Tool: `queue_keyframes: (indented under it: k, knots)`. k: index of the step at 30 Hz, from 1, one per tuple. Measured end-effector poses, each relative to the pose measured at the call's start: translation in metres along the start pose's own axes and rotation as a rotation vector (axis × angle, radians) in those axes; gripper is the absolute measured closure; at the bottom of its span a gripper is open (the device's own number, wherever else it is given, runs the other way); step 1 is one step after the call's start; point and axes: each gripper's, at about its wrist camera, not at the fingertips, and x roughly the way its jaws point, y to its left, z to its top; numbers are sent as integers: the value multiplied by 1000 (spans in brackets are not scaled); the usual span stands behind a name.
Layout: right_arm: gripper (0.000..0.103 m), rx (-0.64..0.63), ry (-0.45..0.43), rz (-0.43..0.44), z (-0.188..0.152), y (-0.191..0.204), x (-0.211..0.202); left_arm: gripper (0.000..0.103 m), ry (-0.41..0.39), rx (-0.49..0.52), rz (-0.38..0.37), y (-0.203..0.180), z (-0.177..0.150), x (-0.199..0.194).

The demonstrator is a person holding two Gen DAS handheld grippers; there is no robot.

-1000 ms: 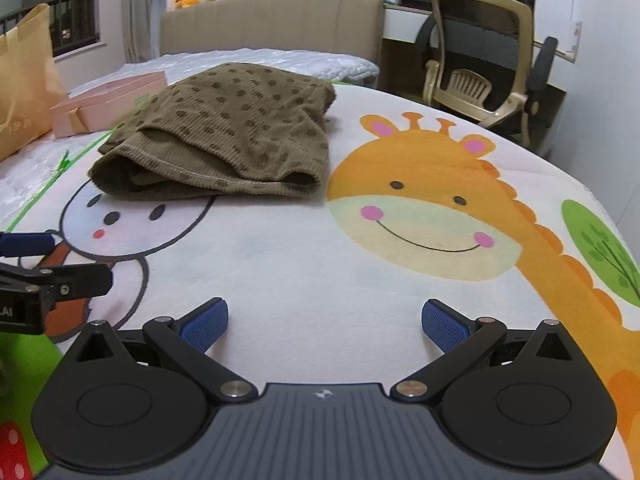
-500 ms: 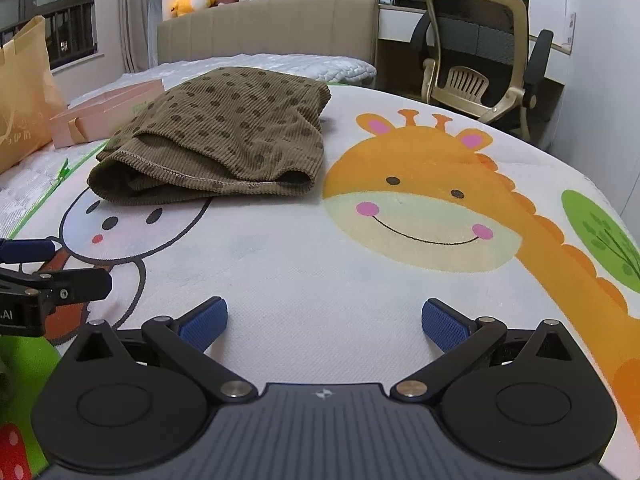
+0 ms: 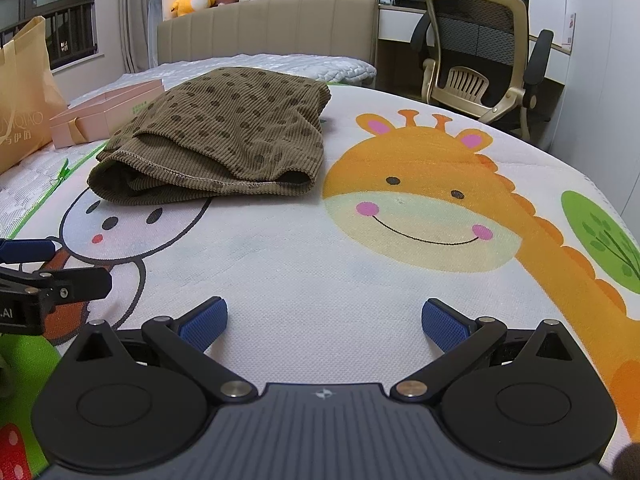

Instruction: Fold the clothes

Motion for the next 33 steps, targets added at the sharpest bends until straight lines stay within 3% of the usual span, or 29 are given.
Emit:
queue_keyframes:
  k: [33]
  knots:
    - [0, 0, 0, 1, 0, -1, 0, 0, -2, 4, 8, -2, -2, -1]
